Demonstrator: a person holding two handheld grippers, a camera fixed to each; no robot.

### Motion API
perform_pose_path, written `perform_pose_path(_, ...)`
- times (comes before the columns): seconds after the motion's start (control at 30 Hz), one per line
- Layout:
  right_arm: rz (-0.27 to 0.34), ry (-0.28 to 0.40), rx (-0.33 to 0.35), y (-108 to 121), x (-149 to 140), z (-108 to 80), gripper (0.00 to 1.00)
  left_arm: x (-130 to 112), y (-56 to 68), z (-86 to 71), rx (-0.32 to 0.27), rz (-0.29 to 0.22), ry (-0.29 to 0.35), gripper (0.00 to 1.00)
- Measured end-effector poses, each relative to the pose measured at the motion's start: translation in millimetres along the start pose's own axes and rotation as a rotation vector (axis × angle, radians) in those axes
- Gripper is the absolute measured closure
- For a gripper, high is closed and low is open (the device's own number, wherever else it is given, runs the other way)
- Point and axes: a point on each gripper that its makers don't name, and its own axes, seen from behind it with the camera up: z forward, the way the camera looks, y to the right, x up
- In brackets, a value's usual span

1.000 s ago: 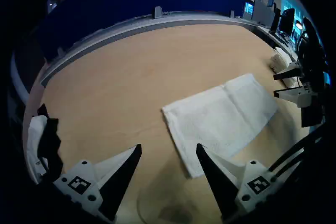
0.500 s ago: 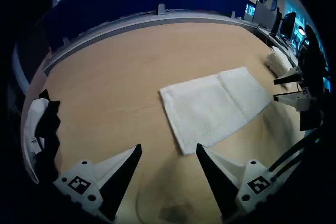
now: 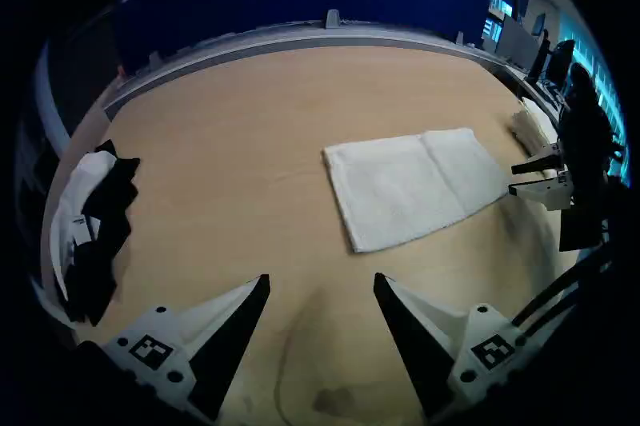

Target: Fold towel

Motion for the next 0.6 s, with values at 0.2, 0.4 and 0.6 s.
perform_pose_path(0.2,-0.002,-0.021,0.018,-6,-8,5.2,0.44,-10,-2.7,-13.8,0.011,-0.035,0.003,0.04)
perform_pose_path(0.4,0.008,-0.03,0.021,-7,-11,9.1,0.78,-15,-3.3,-20.3,0.019,-0.049,0.005,0.04)
perform_pose_path(0.6,0.011,-0.028,0.032,-11,-8,8.4,0.91,-19,-3.8,-23.4,0.017,-0.055,0.004,0.04)
